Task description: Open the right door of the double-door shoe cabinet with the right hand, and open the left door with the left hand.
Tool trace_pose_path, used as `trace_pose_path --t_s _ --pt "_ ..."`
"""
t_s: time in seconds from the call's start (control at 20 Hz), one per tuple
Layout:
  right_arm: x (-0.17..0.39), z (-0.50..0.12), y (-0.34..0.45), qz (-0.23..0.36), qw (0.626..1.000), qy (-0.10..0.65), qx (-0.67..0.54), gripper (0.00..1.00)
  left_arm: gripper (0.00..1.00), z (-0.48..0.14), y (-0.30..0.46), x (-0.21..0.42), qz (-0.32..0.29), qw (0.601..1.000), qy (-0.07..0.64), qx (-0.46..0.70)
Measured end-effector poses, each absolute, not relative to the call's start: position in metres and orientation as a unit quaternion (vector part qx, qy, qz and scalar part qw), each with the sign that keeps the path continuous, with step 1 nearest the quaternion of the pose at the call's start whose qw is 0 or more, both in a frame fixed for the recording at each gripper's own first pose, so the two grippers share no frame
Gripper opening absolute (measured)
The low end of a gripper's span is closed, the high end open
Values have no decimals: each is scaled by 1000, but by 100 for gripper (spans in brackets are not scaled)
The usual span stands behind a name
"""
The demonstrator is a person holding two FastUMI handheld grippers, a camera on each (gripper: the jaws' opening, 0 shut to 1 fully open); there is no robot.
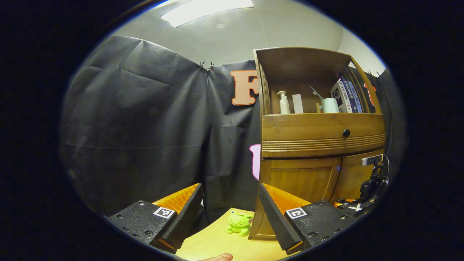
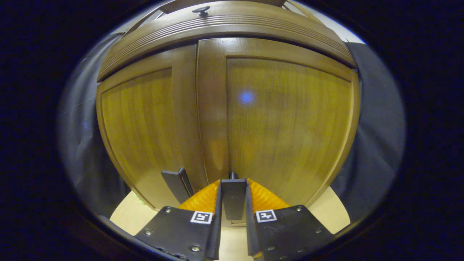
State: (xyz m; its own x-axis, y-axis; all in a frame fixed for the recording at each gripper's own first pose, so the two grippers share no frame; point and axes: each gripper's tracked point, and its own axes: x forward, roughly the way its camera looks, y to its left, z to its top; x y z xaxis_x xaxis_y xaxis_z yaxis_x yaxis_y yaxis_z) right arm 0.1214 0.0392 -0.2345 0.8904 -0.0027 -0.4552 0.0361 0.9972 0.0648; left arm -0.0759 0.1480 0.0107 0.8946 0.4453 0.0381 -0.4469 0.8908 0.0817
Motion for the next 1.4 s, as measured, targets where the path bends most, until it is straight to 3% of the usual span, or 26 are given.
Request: trace_pose_path --t_s 0.3,0.9,1.0,1.05,1.1,1.25,1.35,1.4 --pt "121 -228 35 -28 972 229 49 29 92 8 126 -69 188 981 -6 41" --pt "123 -223 25 -60 968 231 74 29 92 -20 29 -42 34 999 21 18" --pt "123 -224 25 -70 968 231 74 29 96 -22 14 -40 14 999 22 19" --pt "123 -224 24 -75 967 231 73 29 92 -23 9 -40 6 1000 23 19" --pt "122 -223 23 -81 967 230 71 32 95 -24 4 -39 -2 1000 23 20" --pt "120 -220 18 -104 966 226 64 29 92 -26 -8 -39 -20 999 25 15" --pt "120 -220 16 -119 965 225 67 29 95 -27 -12 -40 -27 999 27 13" --pt "119 -220 16 -126 964 225 69 29 92 -27 -12 -41 -28 999 28 13"
